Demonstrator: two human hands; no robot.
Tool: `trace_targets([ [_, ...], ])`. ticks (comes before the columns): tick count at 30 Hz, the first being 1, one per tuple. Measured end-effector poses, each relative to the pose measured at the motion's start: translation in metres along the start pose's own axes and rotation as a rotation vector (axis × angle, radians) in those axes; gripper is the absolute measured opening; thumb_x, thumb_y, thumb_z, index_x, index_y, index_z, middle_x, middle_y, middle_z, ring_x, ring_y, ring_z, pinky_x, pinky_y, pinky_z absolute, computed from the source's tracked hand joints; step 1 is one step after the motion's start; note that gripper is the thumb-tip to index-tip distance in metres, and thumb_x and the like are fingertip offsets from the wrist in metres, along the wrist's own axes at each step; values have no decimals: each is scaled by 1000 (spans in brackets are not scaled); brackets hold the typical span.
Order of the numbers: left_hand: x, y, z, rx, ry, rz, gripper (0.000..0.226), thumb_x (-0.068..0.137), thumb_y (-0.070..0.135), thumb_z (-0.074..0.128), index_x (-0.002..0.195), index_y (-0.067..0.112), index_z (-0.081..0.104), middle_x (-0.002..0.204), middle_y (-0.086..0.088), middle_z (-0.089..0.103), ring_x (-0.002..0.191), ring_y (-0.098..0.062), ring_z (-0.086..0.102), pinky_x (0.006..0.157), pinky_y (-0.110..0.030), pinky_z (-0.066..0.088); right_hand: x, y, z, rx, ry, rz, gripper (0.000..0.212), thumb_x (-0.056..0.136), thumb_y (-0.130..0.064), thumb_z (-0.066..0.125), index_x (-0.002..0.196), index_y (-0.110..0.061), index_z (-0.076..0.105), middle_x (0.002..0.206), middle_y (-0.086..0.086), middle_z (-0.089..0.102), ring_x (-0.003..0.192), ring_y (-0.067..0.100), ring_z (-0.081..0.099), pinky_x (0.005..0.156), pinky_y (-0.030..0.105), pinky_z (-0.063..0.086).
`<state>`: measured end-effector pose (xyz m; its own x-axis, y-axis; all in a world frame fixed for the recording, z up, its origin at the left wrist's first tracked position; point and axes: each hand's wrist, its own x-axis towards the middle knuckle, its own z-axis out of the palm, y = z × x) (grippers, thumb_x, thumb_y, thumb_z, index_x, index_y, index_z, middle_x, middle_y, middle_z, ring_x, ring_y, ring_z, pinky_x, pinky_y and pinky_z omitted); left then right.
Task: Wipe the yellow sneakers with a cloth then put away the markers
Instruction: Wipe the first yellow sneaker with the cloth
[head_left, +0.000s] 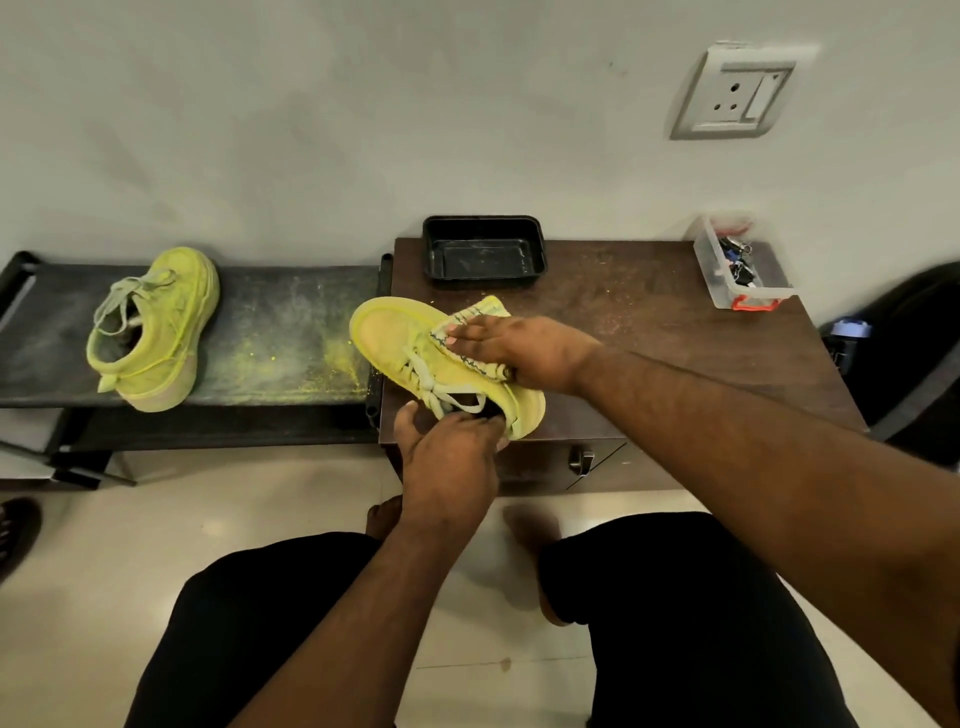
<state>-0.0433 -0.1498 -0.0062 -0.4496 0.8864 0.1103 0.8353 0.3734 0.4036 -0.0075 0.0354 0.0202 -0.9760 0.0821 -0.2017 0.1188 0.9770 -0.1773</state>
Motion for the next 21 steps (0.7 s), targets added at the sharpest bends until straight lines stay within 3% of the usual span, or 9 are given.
trace_targets([
  [2, 2, 2, 1, -6, 8, -35, 15, 83, 17, 61, 87, 28, 69, 78, 9, 67, 89, -15, 63, 107, -45, 9, 4, 9, -10, 62, 37, 102, 80, 80, 8, 56, 147, -29, 32, 155, -8, 29, 142, 15, 27, 115, 34, 28],
  [4, 1, 2, 2, 10, -13, -56, 18, 87, 20, 56, 95, 30, 68, 85, 10, 69, 96, -14, 61, 108, -45, 6, -8, 11, -17, 257, 194, 216, 74, 77, 8, 58, 142, -25, 43, 149, -5, 39, 137, 12, 37, 114, 32, 32],
  [6, 0, 3, 2, 4, 2, -58, 19, 86, 19, 57, 96, 30, 69, 83, 9, 70, 94, -15, 61, 108, -44, 5, -37, 7, -18, 445, 333, 266, 70, 75, 15, 55, 137, -17, 50, 143, -1, 47, 125, 0, 44, 104, 16, 40],
  [8, 1, 3, 5, 0, 37, -54, 17, 83, 17, 60, 91, 29, 70, 76, 9, 68, 87, -16, 63, 106, -45, 9, -74, -3, -7, 503, 355, 242, 68, 76, 18, 54, 135, -15, 52, 138, -4, 49, 118, -6, 45, 96, 2, 36],
  [13, 3, 3, 12, -23, 77, -46, 17, 78, 13, 60, 82, 28, 67, 70, 10, 64, 82, -17, 62, 104, -50, 18, -106, -26, 41, 653, 312, 279, 82, 69, 25, 47, 138, -18, 46, 141, -9, 44, 132, -3, 37, 107, 10, 29],
  [18, 5, 4, 14, -5, 107, 9, 24, 66, 8, 73, 80, 26, 69, 70, 13, 64, 81, -15, 64, 106, -48, 16, -78, -14, 35, 820, 346, 347, 49, 86, 6, 59, 126, -22, 59, 127, -11, 59, 116, -3, 55, 102, 18, 43],
  [21, 6, 3, 13, -15, 126, 41, 24, 65, 8, 71, 81, 25, 71, 67, 11, 65, 78, -16, 65, 110, -49, 14, -48, -1, 21, 770, 288, 354, 38, 88, -3, 62, 121, -22, 65, 124, -7, 64, 111, 2, 59, 99, 24, 48],
])
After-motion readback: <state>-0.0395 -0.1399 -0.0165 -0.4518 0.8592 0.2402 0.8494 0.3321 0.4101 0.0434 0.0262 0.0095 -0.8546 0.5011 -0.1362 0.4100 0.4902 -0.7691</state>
